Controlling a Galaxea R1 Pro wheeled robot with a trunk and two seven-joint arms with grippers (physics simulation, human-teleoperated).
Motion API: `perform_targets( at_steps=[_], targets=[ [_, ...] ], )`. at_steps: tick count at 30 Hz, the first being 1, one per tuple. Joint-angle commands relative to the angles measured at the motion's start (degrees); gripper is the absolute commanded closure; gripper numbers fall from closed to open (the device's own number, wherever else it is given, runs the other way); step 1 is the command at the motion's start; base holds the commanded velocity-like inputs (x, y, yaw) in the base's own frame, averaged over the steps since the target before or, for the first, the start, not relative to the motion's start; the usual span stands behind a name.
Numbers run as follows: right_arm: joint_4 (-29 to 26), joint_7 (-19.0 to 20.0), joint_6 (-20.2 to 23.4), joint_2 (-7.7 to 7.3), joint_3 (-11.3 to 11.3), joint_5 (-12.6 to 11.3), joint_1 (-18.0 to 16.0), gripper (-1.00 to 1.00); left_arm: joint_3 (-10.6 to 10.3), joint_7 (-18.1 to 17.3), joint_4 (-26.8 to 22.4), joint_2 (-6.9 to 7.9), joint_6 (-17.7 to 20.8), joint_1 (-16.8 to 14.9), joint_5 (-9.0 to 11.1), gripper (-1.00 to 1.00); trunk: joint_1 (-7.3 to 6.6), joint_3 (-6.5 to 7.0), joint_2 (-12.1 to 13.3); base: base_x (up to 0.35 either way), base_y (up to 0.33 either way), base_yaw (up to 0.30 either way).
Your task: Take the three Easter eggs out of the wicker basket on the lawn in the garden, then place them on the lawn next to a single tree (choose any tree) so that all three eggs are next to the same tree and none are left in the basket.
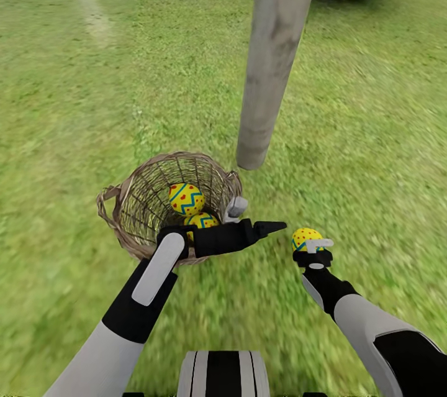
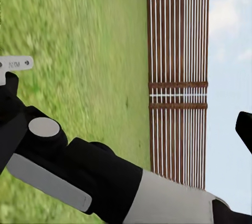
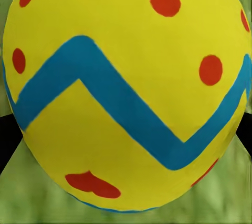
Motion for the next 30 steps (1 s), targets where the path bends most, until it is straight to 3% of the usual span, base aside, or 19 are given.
perform_targets(
  at_steps=[1,5,21,24,30],
  targets=[
    [1.79,0.37,0.06,-0.05,0.49,-1.49,0.01,1.0,0.05,-0.43,0.0,-0.01,0.19,-0.03,-0.39,-1.0,0.02,-0.04,0.0,0.0,0.0,0.0],
    [1.79,0.37,0.06,-0.05,0.49,-1.49,0.01,1.0,0.05,-2.26,-0.01,0.19,0.23,-0.03,-0.39,-1.0,0.02,-0.04,0.0,0.0,0.0,0.0],
    [1.79,0.37,0.06,0.02,0.45,-1.49,0.01,1.0,0.23,-2.59,-0.01,0.38,0.14,-0.03,-0.33,-1.0,0.02,-0.04,0.0,0.0,0.0,0.0],
    [-0.71,-0.54,-0.02,0.02,0.64,-0.32,-0.29,1.0,0.91,-1.61,-0.81,1.36,-0.03,-0.45,0.01,-1.0,-0.01,-0.04,0.01,0.0,0.0,0.0],
    [-0.57,-1.03,0.15,0.04,0.66,-0.08,-0.67,1.0,-1.03,-3.03,-1.12,2.3,-0.04,-0.54,-0.56,-1.0,-0.01,-0.04,0.01,0.0,0.0,0.0]
  ],
)
